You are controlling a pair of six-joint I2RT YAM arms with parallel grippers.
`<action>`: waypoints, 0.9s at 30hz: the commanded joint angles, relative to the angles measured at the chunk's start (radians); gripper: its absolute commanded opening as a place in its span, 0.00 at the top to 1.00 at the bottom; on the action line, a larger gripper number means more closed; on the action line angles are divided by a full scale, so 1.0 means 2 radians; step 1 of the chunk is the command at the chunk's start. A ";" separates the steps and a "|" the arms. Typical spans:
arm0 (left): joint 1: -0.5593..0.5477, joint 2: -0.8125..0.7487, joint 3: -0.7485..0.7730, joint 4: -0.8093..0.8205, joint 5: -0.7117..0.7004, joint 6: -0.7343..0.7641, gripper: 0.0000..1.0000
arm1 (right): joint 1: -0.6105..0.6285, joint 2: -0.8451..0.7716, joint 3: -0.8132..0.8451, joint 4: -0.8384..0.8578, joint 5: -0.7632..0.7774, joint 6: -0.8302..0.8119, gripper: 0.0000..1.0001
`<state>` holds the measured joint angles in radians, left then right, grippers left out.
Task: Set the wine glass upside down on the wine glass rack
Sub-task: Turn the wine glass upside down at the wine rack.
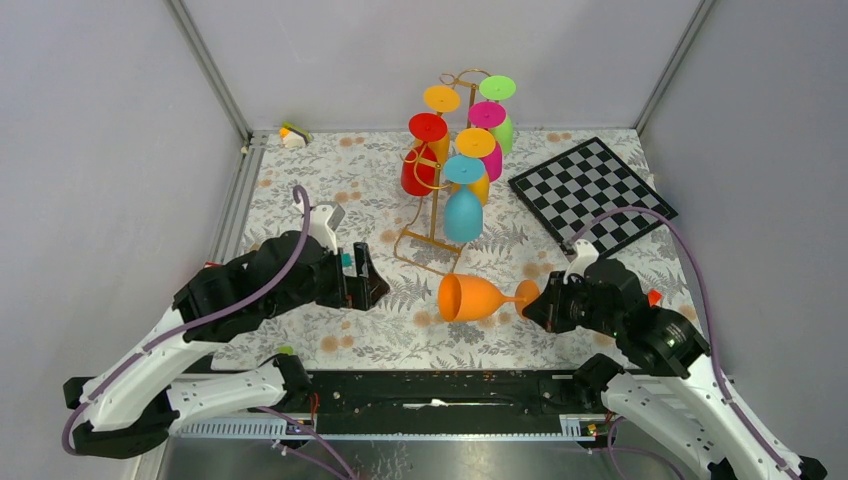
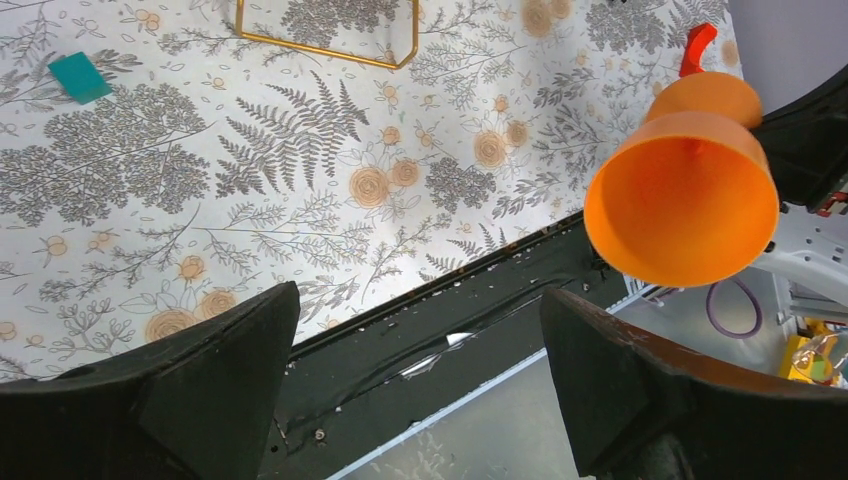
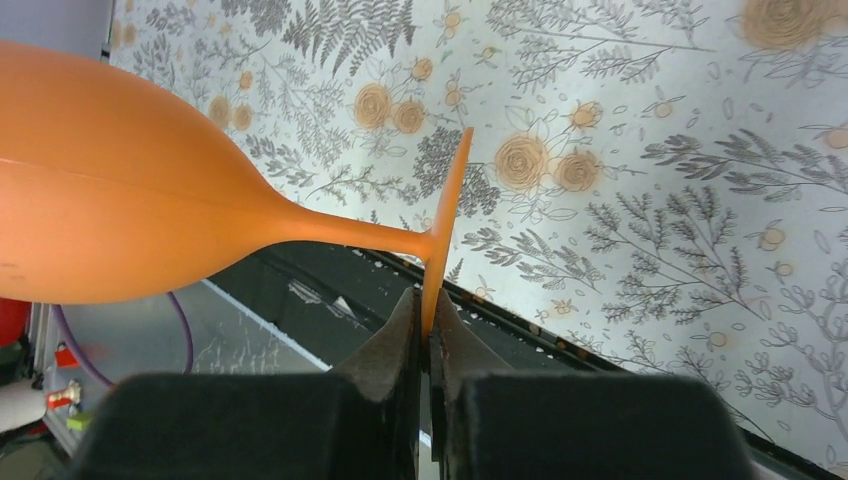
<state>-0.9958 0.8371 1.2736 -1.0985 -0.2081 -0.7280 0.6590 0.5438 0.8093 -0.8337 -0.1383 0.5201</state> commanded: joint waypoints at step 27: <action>0.225 -0.025 -0.112 0.038 0.149 0.062 0.01 | -0.001 0.154 0.111 -0.036 0.203 -0.183 1.00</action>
<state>-0.6003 0.8066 1.0687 -1.0664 -0.0010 -0.6247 0.6590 0.7544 0.9730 -0.8848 0.1982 0.2302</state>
